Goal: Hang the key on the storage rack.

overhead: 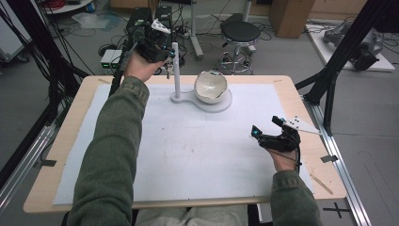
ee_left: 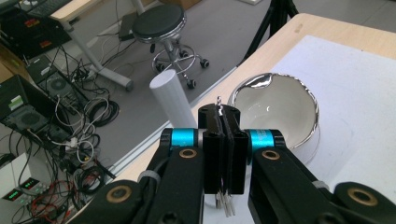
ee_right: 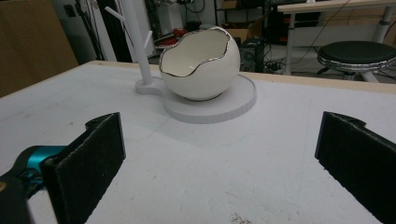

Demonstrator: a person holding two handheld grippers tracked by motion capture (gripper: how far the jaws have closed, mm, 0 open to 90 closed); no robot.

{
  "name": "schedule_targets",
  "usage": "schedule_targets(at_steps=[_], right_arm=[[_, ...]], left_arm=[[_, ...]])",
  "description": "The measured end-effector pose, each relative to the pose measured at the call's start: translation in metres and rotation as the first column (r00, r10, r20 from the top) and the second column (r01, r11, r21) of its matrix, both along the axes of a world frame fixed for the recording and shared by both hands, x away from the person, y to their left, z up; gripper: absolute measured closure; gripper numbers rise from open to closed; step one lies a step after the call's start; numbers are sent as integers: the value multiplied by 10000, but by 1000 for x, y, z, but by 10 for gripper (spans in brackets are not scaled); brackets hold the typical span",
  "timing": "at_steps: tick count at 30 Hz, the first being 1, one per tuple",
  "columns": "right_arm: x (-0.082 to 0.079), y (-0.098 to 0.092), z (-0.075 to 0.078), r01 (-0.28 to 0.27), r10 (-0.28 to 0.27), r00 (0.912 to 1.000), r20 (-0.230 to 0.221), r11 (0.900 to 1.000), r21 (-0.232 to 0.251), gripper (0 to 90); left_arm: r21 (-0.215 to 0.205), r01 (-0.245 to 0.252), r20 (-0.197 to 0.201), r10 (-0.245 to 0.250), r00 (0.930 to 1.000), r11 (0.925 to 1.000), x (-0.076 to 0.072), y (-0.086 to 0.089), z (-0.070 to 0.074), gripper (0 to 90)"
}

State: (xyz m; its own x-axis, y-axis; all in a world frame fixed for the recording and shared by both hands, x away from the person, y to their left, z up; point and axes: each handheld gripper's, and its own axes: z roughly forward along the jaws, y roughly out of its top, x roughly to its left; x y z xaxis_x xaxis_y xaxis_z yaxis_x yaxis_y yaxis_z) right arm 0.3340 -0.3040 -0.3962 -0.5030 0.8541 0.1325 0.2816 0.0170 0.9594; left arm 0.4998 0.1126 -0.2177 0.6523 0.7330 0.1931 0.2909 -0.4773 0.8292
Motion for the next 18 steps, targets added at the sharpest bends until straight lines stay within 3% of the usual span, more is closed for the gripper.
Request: schedule_targets(at_steps=[18], right_arm=[[-2,-3,0,38,-38,10000,30,10000,-15,6]], left_arm=[[-119,-258,-55,257,9997,9996,11,-11,-5,880]])
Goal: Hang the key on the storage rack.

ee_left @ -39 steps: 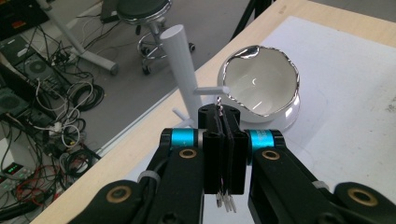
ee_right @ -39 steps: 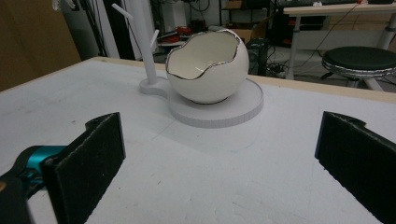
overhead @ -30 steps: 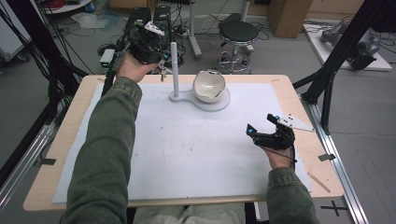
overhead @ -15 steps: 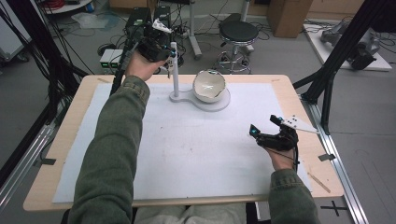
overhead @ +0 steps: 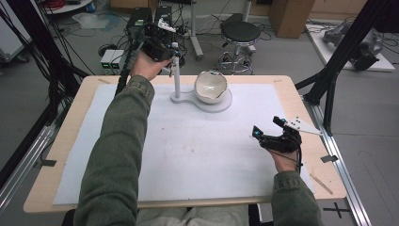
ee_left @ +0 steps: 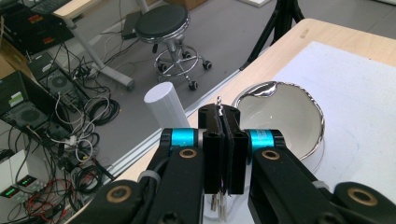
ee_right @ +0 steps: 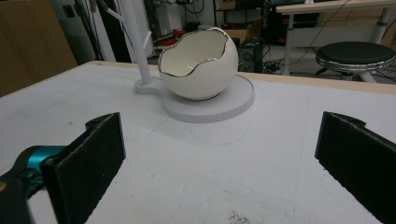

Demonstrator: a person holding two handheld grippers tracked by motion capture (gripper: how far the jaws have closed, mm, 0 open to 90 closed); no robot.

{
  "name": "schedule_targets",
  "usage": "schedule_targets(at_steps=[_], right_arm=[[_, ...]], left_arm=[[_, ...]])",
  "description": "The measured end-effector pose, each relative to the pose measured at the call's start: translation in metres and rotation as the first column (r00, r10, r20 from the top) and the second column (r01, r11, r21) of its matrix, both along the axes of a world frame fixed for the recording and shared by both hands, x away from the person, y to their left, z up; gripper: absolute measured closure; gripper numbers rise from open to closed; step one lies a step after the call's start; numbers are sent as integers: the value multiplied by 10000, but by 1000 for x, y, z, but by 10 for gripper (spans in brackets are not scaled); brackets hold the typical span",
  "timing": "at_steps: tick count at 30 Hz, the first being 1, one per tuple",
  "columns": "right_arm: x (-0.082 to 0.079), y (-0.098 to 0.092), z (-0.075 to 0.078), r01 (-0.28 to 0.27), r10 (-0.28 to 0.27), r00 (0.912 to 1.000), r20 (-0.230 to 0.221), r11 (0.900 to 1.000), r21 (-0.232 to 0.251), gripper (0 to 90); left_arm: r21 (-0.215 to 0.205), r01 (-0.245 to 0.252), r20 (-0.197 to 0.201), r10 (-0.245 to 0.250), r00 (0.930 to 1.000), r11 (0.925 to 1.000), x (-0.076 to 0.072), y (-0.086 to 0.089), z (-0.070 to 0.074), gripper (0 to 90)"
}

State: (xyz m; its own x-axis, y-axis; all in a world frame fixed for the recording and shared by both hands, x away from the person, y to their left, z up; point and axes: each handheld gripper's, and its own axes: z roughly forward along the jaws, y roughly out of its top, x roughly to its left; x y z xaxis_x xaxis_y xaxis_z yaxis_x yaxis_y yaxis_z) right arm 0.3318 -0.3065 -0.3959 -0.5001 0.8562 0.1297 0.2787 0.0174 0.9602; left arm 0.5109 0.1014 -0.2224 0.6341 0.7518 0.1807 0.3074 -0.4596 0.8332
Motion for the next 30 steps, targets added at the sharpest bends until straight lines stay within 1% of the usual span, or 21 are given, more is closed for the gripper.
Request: schedule_targets(at_steps=[6,11,14,16,20,23,26,30], right_arm=[[0,0,0,-19,20,10000,24,10000,-16,6],[-1,0,0,-1,1,10000,3,10000,17,5],[-1,-1,0,18,-18,10000,14,10000,5,5],[-1,-1,0,16,-16,10000,3,10000,9,5],[-2,-2,0,33,-33,10000,-33,10000,31,6],[-3,-3,0,47,-47,10000,10,10000,24,6],[-3,-3,0,62,-62,10000,-5,10000,42,6],[-4,-3,0,77,-77,10000,-30,10000,39,6]], left_arm=[[16,26,38,-26,10000,10000,1,-6,-1,880],[16,-180,-58,180,9998,9998,7,-10,-5,880],[-27,-195,-93,194,9998,9998,9,-10,-7,880],[22,-220,-100,220,9997,9998,10,-11,-8,880],[7,-333,-45,333,9994,9994,13,-11,-11,879],[80,-452,-6,452,9990,9989,14,-12,-13,879],[107,-446,-10,446,9990,9989,14,-13,-13,879],[102,-563,-29,563,9984,9984,15,-13,-14,879]])
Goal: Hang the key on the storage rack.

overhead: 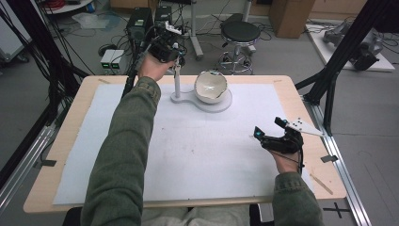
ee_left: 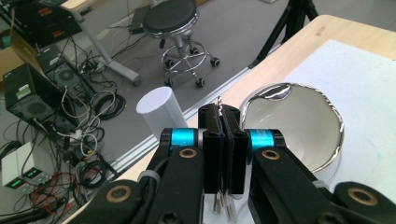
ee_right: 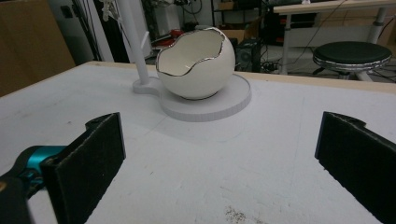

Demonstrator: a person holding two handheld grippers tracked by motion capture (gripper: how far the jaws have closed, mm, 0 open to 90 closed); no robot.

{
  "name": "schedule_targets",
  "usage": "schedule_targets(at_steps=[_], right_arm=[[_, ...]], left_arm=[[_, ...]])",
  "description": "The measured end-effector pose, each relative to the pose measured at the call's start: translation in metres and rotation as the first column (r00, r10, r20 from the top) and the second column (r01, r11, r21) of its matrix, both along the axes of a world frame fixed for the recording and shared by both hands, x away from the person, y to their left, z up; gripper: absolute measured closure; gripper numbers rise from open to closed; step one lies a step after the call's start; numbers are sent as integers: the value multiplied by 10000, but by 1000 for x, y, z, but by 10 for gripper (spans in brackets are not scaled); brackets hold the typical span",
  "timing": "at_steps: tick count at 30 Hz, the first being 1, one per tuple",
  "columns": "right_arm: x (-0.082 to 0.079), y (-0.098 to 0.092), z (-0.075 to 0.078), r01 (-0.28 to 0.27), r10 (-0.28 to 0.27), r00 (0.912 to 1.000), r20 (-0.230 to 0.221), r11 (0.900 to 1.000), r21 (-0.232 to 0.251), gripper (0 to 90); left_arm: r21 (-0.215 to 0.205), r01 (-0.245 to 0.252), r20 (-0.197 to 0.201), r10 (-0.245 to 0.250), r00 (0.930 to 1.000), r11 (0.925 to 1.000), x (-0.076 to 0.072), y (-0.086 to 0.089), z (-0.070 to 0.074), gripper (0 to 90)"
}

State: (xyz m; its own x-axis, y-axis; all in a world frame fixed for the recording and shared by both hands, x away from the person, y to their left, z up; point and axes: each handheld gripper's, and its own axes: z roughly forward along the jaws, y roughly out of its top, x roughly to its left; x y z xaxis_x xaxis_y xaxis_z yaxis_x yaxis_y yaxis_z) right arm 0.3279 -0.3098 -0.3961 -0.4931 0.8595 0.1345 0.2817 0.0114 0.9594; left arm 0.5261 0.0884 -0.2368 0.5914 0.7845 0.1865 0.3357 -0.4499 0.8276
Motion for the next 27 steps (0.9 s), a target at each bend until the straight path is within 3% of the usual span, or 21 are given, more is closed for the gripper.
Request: schedule_targets(at_steps=[5,8,11,17,20,24,27], right_arm=[[0,-1,0,26,-26,10000,31,10000,3,5],[0,-2,0,46,-46,10000,15,10000,-15,6],[0,-1,-1,104,-105,9999,-39,9999,-71,5],[0,-2,-1,107,-107,9999,-31,9999,-49,5],[0,-2,-1,98,-98,9999,-42,9999,-48,6],[0,-1,-1,92,-93,9999,-77,9999,-39,5],[0,-2,-1,100,-100,9999,-64,9999,-51,6]], left_arm=[[-113,-102,-45,102,9999,9999,0,1,-1,865],[-731,106,-174,-120,9998,9973,-2,5,1,747],[-901,237,-298,-265,9992,9957,-2,7,2,619],[-1455,511,-330,-565,9979,9880,-6,15,3,499],[-1464,522,-483,-599,9970,9878,-6,16,3,405],[-1645,1131,-480,-1224,9913,9799,-9,14,1,256],[-1478,1192,-580,-1289,9900,9818,-11,13,0,139]])
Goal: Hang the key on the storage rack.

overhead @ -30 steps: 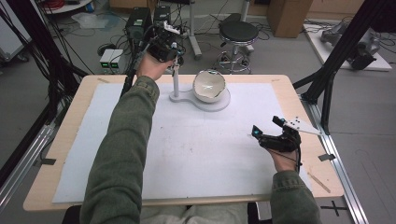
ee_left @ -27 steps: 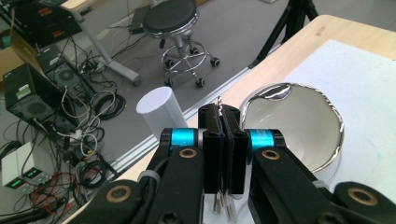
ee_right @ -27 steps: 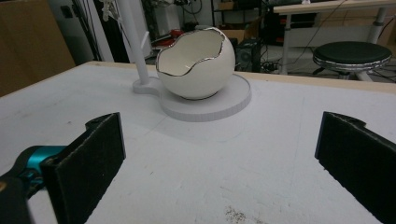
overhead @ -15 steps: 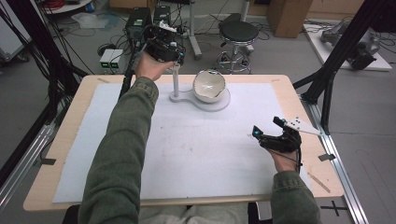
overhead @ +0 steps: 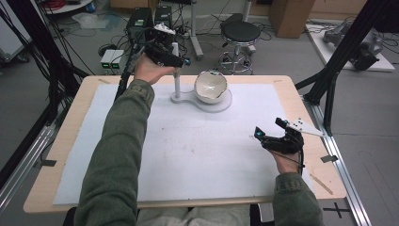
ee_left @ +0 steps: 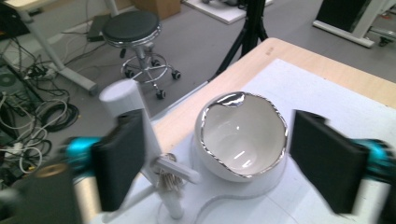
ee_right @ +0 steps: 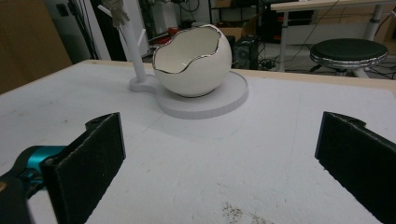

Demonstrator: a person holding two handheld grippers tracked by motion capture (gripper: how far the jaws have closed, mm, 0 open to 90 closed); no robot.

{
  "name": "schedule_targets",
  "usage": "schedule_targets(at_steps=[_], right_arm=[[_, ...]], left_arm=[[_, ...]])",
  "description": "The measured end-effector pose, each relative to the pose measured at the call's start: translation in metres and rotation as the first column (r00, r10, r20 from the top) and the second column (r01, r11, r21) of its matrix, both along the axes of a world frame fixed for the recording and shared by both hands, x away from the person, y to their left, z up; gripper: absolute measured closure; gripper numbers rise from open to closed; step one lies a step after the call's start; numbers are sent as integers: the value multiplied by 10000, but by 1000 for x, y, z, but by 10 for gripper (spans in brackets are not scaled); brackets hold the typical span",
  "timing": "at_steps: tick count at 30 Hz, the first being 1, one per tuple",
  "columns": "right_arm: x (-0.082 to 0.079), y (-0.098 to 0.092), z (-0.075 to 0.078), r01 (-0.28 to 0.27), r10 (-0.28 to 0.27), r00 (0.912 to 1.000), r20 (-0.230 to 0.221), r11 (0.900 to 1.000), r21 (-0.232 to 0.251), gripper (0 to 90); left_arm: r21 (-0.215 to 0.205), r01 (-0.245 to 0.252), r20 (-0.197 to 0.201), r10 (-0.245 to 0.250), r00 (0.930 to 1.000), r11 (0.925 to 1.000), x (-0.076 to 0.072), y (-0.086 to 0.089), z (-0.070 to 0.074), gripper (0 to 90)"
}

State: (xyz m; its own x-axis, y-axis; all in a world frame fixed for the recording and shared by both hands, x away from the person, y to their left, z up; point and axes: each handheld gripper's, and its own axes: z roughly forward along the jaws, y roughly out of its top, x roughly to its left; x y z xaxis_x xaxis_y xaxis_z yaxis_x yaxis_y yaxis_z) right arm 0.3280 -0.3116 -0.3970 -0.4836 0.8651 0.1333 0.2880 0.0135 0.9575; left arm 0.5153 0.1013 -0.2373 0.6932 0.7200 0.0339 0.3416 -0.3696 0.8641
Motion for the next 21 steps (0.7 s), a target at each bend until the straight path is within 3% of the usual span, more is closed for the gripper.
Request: schedule_targets(at_steps=[5,8,11,21], right_arm=[[-1,0,0,25,-25,10000,-4,10000,20,5],[-1,-1,0,-6,6,10000,-25,10000,19,6],[-1,-1,0,2,-2,10000,-19,10000,16,6],[0,2,0,45,-45,10000,-43,9999,-105,5]], left_arm=[[-101,-258,261,260,9993,9996,-4,-1,0,17],[-412,-306,670,333,9972,9987,-11,5,-2,16],[-565,-414,520,443,9977,9975,-13,13,-8,16],[-924,-1005,789,1079,9910,9906,-31,51,-22,16]])
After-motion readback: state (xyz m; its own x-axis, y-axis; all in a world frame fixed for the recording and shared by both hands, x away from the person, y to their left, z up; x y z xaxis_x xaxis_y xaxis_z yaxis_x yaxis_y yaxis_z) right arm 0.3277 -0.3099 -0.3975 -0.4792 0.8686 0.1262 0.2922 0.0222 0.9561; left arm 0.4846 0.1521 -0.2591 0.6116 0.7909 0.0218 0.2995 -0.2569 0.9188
